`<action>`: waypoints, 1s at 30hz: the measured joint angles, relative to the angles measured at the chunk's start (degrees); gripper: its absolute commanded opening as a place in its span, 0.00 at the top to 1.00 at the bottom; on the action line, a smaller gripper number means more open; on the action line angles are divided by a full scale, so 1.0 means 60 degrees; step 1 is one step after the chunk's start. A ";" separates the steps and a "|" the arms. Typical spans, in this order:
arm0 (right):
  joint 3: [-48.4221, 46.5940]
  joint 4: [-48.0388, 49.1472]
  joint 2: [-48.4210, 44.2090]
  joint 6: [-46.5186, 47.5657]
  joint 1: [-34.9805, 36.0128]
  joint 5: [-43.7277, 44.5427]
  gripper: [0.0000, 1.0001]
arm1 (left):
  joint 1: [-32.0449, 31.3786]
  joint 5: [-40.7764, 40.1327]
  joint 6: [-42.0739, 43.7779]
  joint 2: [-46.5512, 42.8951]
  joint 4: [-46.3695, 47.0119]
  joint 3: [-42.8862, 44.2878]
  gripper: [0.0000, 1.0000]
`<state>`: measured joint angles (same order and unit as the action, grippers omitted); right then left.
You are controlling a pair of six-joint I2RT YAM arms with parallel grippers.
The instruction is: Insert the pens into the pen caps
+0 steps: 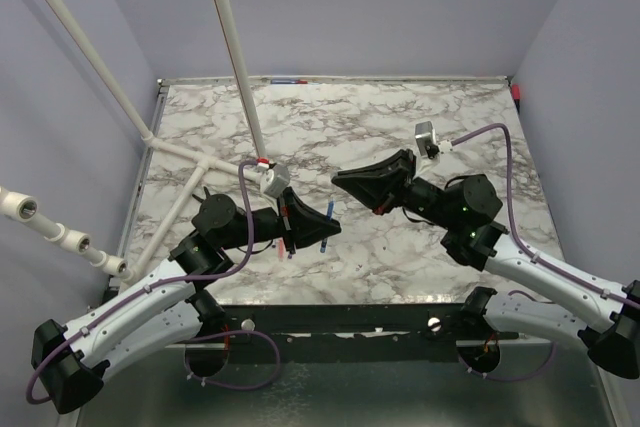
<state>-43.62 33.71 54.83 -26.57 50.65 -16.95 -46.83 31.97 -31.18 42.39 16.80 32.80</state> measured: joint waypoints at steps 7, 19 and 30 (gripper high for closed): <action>0.0273 0.0324 0.0080 -0.0164 0.0076 -0.0295 0.99 | 0.0000 0.0004 -0.0113 -0.0113 0.0186 -0.0127 1.00; 0.0368 0.0525 0.0106 -0.0178 0.0178 -0.0390 0.99 | 0.0000 0.0022 -0.0193 -0.0160 0.0299 -0.0146 1.00; 0.0412 0.0586 0.0131 -0.0175 0.0215 -0.0390 1.00 | 0.0000 0.0029 -0.0200 -0.0186 0.0404 -0.0240 1.00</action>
<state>-41.15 37.23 55.61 -27.62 51.94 -19.29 -46.83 32.14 -32.38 41.28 19.22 31.35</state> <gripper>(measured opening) 0.035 0.086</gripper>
